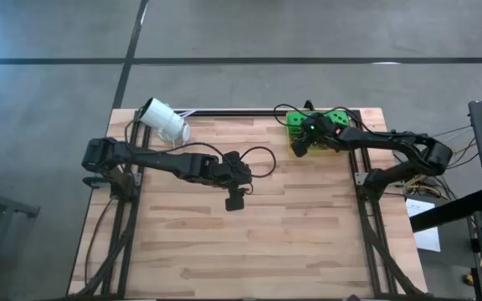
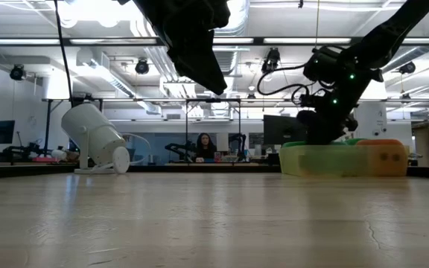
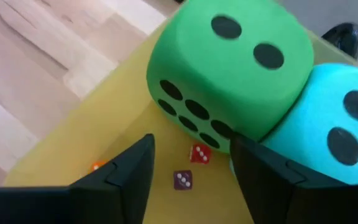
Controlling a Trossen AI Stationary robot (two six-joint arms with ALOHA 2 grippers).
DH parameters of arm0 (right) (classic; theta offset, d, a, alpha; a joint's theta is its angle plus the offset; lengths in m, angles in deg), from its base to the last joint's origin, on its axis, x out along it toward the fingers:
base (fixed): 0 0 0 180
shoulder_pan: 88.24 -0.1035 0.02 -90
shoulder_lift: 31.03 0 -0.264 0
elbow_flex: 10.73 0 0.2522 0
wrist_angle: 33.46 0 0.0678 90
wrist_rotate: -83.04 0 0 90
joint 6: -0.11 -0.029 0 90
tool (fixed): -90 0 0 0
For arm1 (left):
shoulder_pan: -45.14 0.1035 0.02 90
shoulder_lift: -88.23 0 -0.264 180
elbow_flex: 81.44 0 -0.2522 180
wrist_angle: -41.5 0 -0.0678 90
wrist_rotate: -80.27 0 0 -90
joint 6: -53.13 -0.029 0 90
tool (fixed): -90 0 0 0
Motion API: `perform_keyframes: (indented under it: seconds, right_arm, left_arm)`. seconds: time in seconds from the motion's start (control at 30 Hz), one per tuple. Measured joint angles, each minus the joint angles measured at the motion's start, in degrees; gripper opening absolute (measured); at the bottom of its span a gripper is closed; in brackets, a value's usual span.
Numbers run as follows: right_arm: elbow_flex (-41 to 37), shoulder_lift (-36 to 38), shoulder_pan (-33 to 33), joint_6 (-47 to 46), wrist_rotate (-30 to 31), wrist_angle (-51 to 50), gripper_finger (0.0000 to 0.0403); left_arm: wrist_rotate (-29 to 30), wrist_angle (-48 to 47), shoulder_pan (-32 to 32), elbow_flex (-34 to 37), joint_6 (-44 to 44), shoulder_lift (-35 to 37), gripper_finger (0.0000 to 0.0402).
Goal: Pick & Place Dice
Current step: Return to Home Position
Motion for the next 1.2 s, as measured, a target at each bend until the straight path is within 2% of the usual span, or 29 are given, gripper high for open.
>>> perform_keyframes:
  seconds: [0.2, 0.37, 0.57, 0.73, 0.83, 1.03, 1.2]
  right_arm:
    - [2.3, -1.0, 0.1, 0.6, -0.1, -5.2, 0.0225]
    - [4.7, 1.2, 0.1, 0.8, -0.2, -10.9, 0.0226]
    - [5.2, 7.0, -2.9, 0.1, -0.4, -14.3, 0.0193]
    - [4.3, 12.8, -9.8, -1.6, -0.3, -15.7, 0.0143]
    - [3.8, 16.2, -15.4, -2.0, 0.0, -15.6, 0.0109]
    - [3.7, 22.8, -27.4, -2.3, 4.4, -15.5, 0.0041]
    - [3.7, 26.7, -34.8, -2.1, 4.6, -14.8, 0.0011]
  left_arm:
    - [0.0, 0.0, 0.0, 0.0, 0.0, 0.0, 0.0196]
    - [0.0, 0.0, 0.0, 0.0, 2.8, 0.0, 0.0196]
    - [0.0, 0.0, 0.0, 0.0, 4.0, 0.0, 0.0196]
    - [0.0, 0.0, 0.0, 0.0, 4.1, 0.1, 0.0186]
    - [0.8, 0.0, 0.0, 0.0, 4.3, 0.7, 0.0160]
    - [3.4, 0.0, -0.1, 0.0, 3.5, 3.9, 0.0075]
    - [4.6, 0.0, -0.1, 0.0, 1.1, 7.2, 0.0010]
